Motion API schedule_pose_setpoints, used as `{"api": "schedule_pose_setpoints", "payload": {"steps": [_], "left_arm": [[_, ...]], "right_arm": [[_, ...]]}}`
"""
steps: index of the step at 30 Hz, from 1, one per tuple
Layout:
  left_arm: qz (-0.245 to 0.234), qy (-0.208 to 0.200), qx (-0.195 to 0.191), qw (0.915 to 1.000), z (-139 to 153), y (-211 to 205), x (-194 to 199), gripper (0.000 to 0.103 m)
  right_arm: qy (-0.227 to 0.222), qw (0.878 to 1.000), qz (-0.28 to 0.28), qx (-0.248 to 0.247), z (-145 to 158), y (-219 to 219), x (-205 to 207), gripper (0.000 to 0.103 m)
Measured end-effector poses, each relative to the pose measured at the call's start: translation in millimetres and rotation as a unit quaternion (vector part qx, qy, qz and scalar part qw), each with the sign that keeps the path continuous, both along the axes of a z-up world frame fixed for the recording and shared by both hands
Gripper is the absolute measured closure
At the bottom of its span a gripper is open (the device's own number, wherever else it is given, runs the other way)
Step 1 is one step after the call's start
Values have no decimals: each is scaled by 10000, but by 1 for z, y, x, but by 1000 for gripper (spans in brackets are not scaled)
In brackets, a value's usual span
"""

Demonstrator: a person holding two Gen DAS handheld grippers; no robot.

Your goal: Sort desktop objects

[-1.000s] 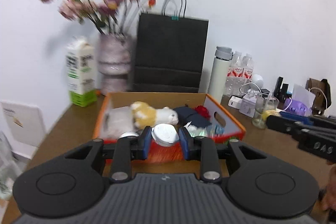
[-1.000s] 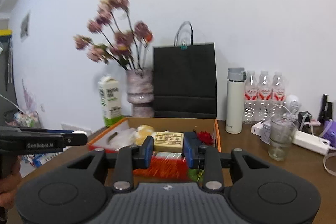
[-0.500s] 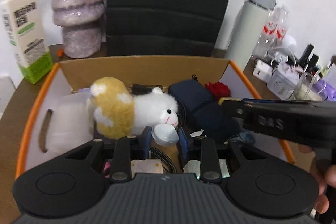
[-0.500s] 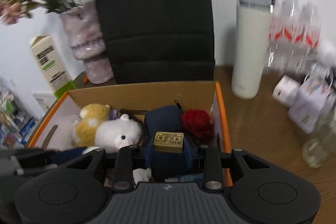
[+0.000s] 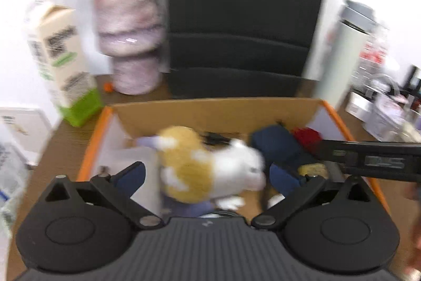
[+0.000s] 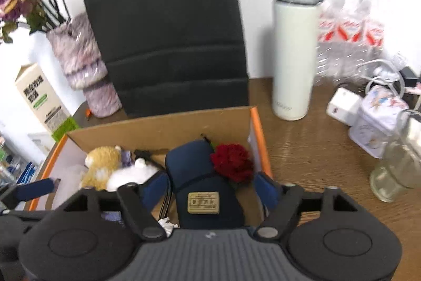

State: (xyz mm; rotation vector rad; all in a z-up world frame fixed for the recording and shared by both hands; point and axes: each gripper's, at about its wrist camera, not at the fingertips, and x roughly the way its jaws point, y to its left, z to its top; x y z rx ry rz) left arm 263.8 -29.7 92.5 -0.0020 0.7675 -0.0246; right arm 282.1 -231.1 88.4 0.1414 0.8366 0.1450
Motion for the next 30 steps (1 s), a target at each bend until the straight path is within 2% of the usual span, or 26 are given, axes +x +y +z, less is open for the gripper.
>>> {"api": "schedule_pose_setpoints", "payload": {"steps": [1, 4, 9, 11, 13, 20, 22, 24, 27, 30], "left_arm": [[56, -57, 68, 9999, 1, 1, -2, 0], [333, -351, 374, 9981, 3, 7, -13, 0], [429, -671, 286, 9964, 11, 28, -44, 0], [454, -716, 400, 9956, 15, 33, -55, 0], [523, -714, 498, 9948, 20, 37, -65, 0], [767, -891, 145, 9930, 31, 51, -112, 0], [982, -794, 279, 9916, 29, 48, -128, 0], [864, -882, 269, 9920, 26, 46, -151, 0], [795, -792, 333, 9931, 19, 44, -192, 0], [676, -778, 102, 9946, 5, 51, -237, 0]], "right_arm": [[-39, 10000, -38, -18, 3, -1, -3, 16], [-122, 9993, -236, -254, 4, 4, -14, 14], [-475, 9971, 87, -587, 5, 24, -50, 14], [-616, 9962, 184, -590, 9, 29, -64, 14], [-734, 9961, 145, -471, 14, 29, -77, 14], [-1048, 9945, -18, 55, 21, 24, -122, 13], [-1074, 9938, -5, 290, 20, 21, -139, 12], [-1104, 9925, 23, 517, 15, 15, -161, 11], [-1140, 9921, 13, 515, 4, 6, -195, 10], [-1151, 9926, 70, 374, -13, -6, -236, 10]]}}
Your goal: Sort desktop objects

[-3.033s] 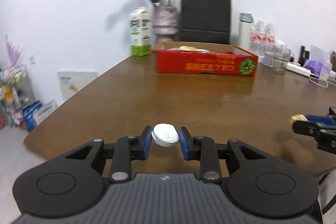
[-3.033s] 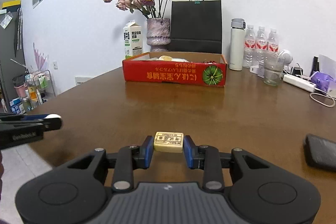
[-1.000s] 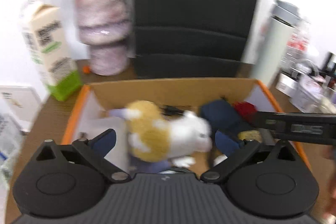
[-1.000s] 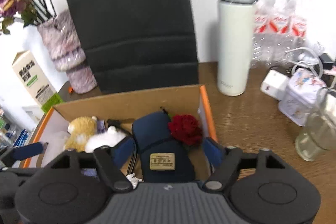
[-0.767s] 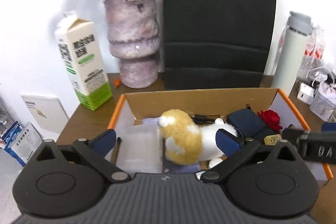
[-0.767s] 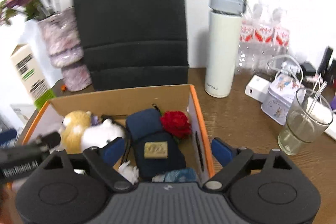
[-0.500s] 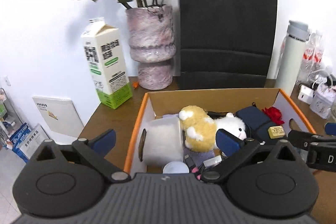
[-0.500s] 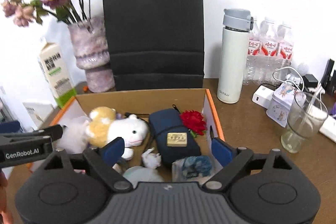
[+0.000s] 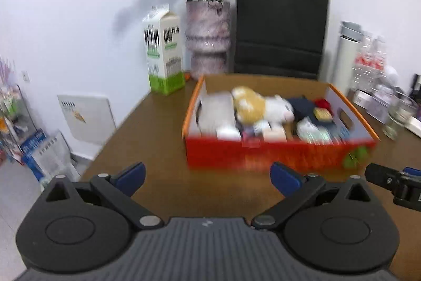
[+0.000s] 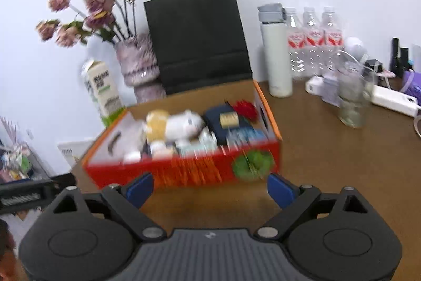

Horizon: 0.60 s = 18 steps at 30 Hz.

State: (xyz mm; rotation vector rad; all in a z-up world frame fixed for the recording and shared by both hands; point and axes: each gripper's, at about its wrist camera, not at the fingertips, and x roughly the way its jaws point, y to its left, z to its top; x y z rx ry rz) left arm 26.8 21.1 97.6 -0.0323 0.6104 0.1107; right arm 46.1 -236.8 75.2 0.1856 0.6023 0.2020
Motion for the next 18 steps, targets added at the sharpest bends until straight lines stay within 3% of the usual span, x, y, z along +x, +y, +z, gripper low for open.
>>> {"api": "schedule_pose_setpoints", "payload": {"steps": [3, 6, 12, 16, 18], "left_arm": [[-180, -241, -64, 9995, -18, 6, -52, 0], [-58, -376, 63, 9993, -36, 7, -98, 0], [5, -475, -160, 9987, -64, 7, -187, 0], [182, -514, 100, 9985, -72, 9, -221, 0], [178, -462, 108, 9987, -73, 10, -223, 0]], "right_arm": [[-103, 9994, 198, -257, -18, -6, -47, 9], [-152, 9980, 355, -492, -34, -10, -97, 9], [-264, 9963, 663, -477, -45, -6, -182, 8], [-448, 9928, 618, -926, -48, -2, -221, 2], [-449, 9938, 527, -872, -50, -3, -228, 2]]}}
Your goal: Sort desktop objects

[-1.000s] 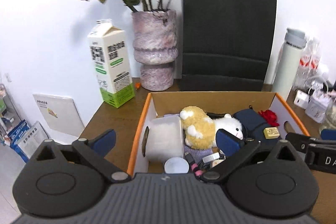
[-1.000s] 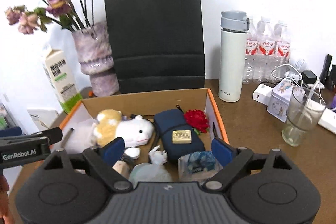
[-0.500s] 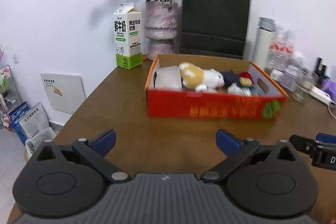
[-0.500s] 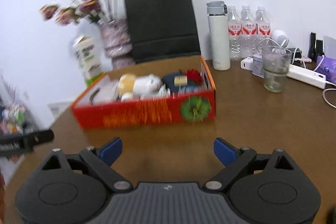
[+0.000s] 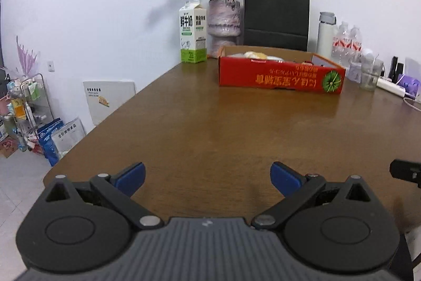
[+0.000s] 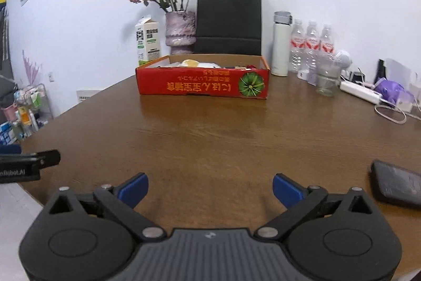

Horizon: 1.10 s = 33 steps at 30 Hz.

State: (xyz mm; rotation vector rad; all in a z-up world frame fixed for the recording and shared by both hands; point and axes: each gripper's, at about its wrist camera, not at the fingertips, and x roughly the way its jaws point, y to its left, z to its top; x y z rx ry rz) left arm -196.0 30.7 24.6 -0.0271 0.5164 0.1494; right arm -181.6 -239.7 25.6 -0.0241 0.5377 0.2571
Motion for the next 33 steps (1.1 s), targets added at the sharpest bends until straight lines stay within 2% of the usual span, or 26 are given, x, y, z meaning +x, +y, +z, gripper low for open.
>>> {"api": "schedule_pose_setpoints", "payload": {"steps": [3, 12, 15, 20, 28, 33], "left_arm": [[-107, 41, -32, 9999, -1, -2, 9, 0], [-451, 195, 157, 9987, -4, -13, 62, 0], [-467, 312, 151, 9983, -6, -14, 81, 0], [-535, 522, 156, 9971, -12, -15, 104, 0], [-662, 751, 124, 9949, -17, -21, 134, 0], [-631, 838, 103, 9944, -19, -21, 147, 0]], "right_arm": [[-76, 9999, -28, 103, 0, 2, 3, 2], [-68, 9999, 7, -154, -7, 18, 41, 2], [90, 9995, 49, -314, -9, 23, 64, 2], [235, 9994, 37, -259, -14, 28, 92, 2], [434, 9986, 69, -308, -24, 37, 124, 2], [726, 9970, 36, -252, -27, 38, 139, 2]]}}
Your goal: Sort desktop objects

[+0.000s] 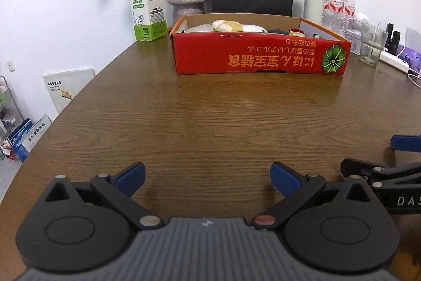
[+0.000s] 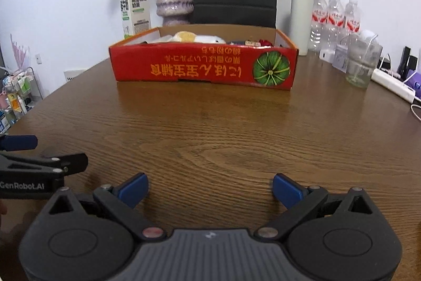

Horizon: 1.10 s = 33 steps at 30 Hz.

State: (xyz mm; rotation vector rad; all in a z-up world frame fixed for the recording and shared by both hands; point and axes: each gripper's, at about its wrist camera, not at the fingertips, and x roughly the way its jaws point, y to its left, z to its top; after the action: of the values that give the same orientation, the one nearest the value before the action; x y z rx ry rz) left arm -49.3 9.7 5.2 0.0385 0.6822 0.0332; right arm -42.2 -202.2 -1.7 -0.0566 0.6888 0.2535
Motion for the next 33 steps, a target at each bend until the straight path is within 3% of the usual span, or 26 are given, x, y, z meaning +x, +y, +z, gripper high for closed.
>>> {"api": "schedule_pose_setpoints", "payload": {"steps": [33], "left_arm": [[-30, 96, -198, 9998, -7, 0, 40, 0]], "right_arm": [[53, 9995, -288, -98, -3, 8, 41, 0]]}}
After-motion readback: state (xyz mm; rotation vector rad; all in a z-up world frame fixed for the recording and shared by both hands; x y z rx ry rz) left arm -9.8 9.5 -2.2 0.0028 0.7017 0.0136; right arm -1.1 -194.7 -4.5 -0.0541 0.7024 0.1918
